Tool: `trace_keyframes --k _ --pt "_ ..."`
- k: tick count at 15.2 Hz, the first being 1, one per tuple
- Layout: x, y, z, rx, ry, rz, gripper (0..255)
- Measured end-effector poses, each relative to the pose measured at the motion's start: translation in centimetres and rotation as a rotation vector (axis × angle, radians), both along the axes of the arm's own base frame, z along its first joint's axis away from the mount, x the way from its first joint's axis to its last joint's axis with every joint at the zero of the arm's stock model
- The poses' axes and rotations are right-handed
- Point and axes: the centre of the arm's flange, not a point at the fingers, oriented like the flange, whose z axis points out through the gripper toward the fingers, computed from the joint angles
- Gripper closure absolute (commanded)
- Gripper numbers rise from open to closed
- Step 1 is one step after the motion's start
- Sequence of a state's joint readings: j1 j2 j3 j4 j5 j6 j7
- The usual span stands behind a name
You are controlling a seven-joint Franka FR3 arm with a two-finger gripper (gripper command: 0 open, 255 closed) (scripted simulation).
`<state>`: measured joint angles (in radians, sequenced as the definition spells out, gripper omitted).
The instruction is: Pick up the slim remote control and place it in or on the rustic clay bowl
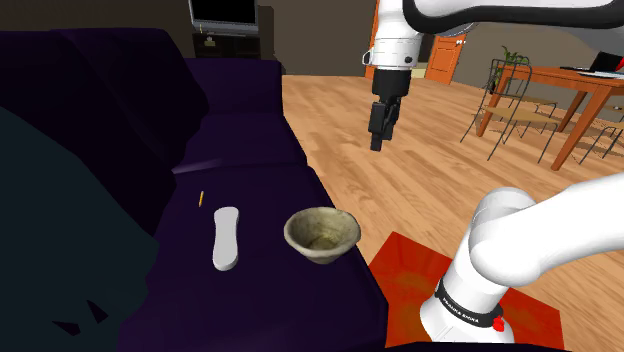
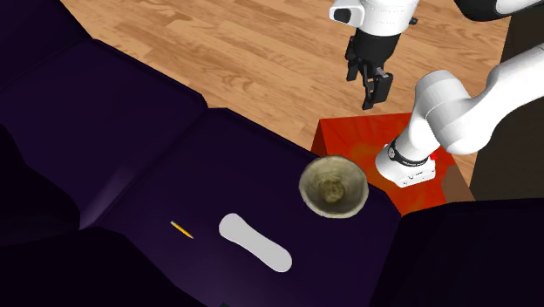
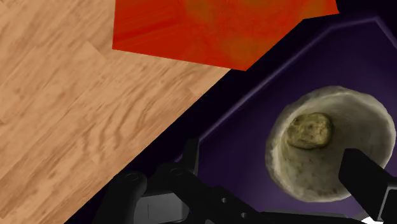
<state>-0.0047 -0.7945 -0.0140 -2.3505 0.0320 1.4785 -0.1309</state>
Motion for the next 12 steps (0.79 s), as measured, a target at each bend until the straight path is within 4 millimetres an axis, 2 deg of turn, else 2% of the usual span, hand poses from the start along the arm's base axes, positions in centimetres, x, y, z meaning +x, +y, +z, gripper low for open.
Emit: trace_keyframes --k 1,3,12 --pt "0.0 0.0 0.0 0.0 0.0 0.0 0" --pt "0.4 1.3 -0.7 -0.003 -0.002 -0.023 0" --pt "5.5 10.1 -6.4 -0.027 -0.018 -0.202 0"
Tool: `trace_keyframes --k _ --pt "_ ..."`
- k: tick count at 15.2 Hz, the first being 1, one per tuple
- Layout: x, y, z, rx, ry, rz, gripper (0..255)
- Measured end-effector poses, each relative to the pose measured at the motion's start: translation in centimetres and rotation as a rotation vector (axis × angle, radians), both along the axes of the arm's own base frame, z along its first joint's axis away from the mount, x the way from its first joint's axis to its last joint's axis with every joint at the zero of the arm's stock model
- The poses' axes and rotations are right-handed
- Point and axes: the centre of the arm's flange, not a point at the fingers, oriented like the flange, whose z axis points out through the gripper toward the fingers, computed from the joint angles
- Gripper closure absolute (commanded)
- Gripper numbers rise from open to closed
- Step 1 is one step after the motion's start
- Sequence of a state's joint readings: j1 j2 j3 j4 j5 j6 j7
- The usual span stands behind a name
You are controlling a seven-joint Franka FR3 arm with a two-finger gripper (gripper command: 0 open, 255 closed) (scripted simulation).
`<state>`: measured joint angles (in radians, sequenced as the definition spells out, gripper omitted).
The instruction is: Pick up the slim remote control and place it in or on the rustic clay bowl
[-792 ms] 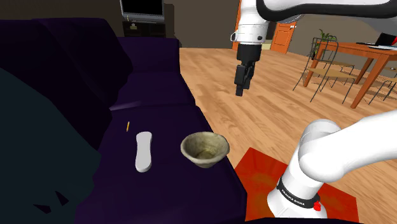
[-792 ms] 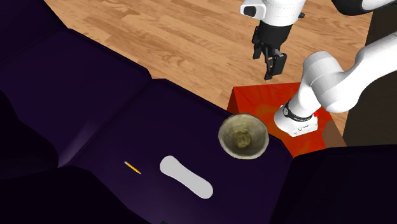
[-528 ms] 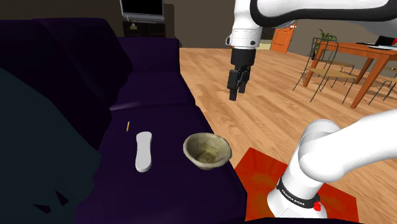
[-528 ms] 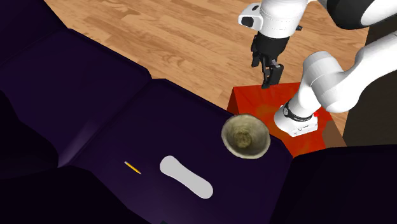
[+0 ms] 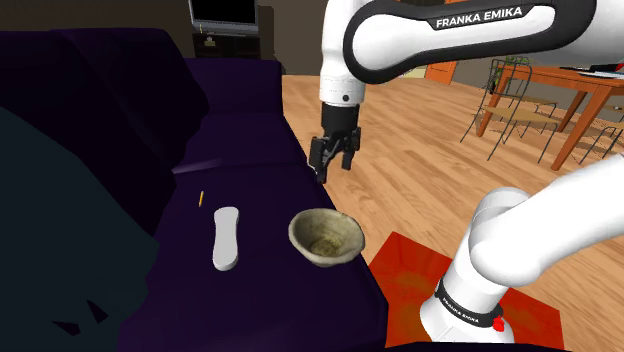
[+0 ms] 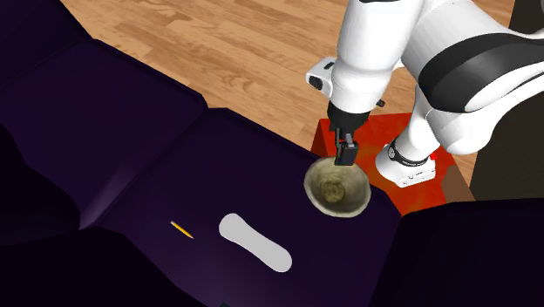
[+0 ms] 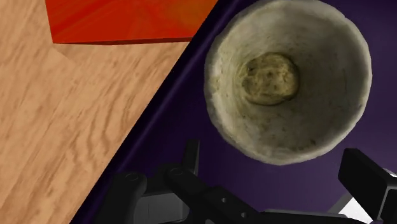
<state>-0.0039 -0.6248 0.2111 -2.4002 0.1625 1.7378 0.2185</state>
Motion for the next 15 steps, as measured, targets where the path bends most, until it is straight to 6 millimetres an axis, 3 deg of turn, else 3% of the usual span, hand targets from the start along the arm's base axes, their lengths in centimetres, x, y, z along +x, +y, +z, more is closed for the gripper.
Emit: trace_keyframes --k 9,15 --pt "6.5 8.1 -5.8 -0.025 -0.018 -0.185 0" --pt "11.7 12.2 -9.4 -0.039 -0.029 -0.308 0"
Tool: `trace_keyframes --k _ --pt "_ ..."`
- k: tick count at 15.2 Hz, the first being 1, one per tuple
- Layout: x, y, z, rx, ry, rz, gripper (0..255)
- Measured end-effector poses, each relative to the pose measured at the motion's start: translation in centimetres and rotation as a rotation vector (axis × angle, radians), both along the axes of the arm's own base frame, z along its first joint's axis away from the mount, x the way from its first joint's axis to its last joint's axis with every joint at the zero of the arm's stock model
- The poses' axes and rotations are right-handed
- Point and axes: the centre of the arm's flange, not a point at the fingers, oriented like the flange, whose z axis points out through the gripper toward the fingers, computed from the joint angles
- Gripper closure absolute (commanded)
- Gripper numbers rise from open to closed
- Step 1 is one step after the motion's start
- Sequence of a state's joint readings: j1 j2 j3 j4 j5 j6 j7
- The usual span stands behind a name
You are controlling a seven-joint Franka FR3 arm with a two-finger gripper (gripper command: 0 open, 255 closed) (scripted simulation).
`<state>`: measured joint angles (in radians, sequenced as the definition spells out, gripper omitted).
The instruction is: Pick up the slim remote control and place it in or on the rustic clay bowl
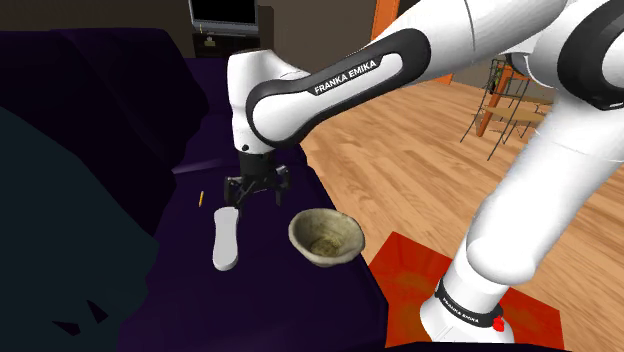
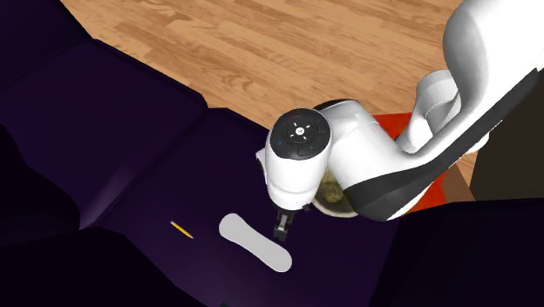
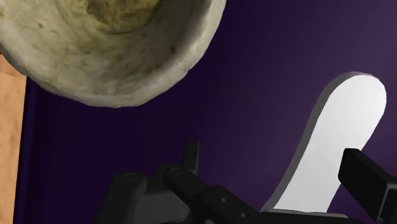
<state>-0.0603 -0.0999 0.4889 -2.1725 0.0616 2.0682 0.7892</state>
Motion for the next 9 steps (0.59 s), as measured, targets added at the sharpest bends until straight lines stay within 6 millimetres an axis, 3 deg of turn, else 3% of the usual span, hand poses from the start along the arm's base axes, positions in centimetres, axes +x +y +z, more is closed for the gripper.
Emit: trace_keyframes --k 6,9 --pt "5.9 4.0 -3.9 -0.014 -0.012 -0.123 0" --pt "8.2 5.1 -5.6 -0.02 -0.016 -0.17 0"
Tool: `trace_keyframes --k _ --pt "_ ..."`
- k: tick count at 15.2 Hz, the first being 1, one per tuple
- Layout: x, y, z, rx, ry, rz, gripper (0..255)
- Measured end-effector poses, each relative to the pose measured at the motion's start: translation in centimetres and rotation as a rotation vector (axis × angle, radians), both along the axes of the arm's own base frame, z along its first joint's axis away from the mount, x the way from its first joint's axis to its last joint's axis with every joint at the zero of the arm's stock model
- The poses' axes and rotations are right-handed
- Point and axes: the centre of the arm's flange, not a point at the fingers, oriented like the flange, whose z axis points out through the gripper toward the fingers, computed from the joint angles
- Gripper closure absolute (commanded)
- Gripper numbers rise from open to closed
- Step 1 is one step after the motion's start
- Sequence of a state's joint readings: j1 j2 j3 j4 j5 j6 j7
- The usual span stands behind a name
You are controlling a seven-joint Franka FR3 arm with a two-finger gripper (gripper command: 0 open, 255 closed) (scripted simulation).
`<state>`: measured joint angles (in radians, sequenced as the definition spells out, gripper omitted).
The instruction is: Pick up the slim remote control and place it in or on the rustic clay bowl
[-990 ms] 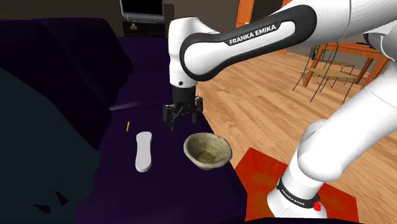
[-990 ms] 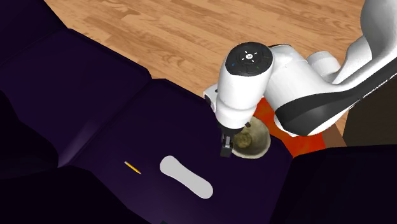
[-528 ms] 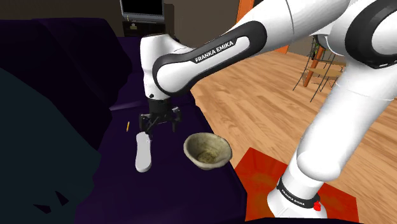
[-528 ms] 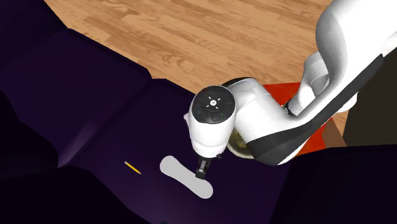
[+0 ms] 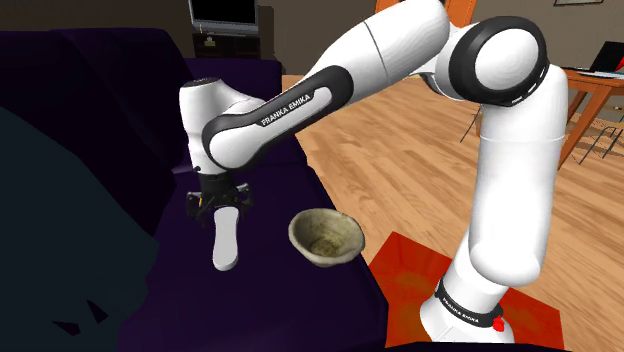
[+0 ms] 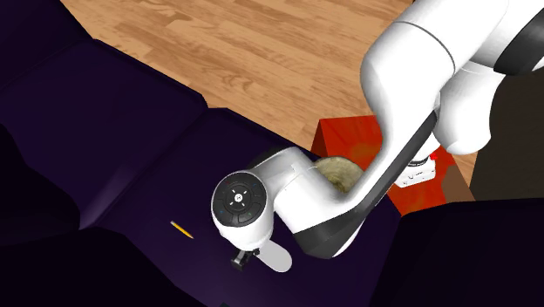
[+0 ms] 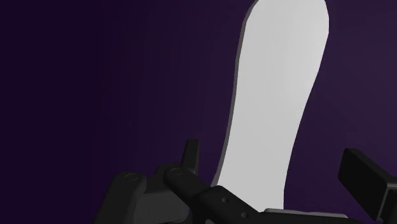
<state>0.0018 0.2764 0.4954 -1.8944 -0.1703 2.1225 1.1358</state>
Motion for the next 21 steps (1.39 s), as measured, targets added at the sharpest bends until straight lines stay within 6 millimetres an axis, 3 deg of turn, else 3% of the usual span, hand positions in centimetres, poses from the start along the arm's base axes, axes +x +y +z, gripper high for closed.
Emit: trace_keyframes --k 7,13,14,21 --pt "0.4 0.1 -3.6 -0.002 -0.001 -0.009 0" --pt "0.3 0.1 -4.0 -0.002 -0.001 -0.009 0" --pt "0.3 0.1 -4.0 -0.002 -0.001 -0.009 255" --pt "0.3 0.1 -4.0 -0.002 -0.001 -0.009 255"
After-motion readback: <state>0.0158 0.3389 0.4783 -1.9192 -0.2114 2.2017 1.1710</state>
